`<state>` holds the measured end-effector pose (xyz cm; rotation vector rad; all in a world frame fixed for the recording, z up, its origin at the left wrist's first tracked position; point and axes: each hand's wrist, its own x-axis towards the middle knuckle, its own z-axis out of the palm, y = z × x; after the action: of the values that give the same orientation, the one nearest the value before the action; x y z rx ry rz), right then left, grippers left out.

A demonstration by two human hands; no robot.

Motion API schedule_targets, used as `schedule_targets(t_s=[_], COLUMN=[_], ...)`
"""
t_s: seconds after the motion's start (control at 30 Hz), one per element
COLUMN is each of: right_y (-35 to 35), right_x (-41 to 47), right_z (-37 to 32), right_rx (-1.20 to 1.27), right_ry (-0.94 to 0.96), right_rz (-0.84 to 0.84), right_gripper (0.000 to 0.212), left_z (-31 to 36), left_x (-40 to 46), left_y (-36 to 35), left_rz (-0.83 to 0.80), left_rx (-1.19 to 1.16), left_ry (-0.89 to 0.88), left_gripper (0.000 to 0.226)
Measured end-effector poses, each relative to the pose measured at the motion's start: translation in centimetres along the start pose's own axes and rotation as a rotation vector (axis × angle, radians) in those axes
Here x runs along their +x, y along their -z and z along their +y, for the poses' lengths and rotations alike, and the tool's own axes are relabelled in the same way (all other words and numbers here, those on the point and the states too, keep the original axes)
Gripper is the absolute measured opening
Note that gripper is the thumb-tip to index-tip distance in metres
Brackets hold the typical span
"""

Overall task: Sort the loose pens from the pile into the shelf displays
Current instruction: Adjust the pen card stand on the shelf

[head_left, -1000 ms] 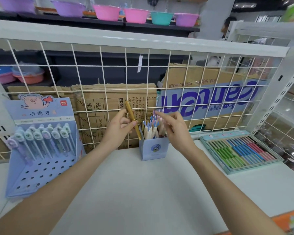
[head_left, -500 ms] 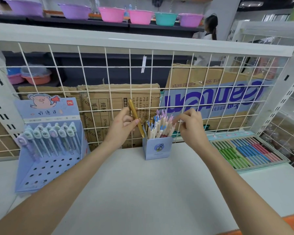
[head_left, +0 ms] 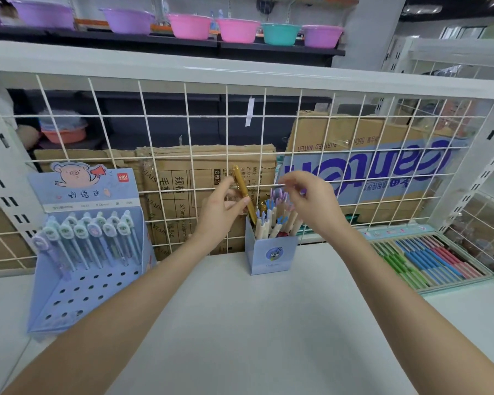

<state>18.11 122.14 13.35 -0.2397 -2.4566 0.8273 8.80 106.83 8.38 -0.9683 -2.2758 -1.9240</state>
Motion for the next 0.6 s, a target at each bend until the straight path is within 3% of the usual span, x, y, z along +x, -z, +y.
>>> schedule_targets(t_s=[0.3, 0.47, 0.6], right_y=[-2.8, -3.1, -2.6], right_x=[4.0, 4.7, 5.1], right_z=[-1.1, -1.3, -0.7], right_rx=[-0.235, -0.101, 0.002], right_ry=[0.146, 0.185, 0.195], right_rz=[-0.392, -0.362, -0.362], right_gripper=[0.028, 0.045, 0.035], left_z=[-1.2, -0.9, -0.7], left_x=[0.6, 1.4, 1.7], left_y=[0.4, 0.4, 0.3], left_rz=[0.047, -0.014, -0.068], left_rx=[0.094, 0.121, 0.078], left_ry=[-0.042, -0.059, -0.062], left_gripper=[0.031, 0.038, 0.039])
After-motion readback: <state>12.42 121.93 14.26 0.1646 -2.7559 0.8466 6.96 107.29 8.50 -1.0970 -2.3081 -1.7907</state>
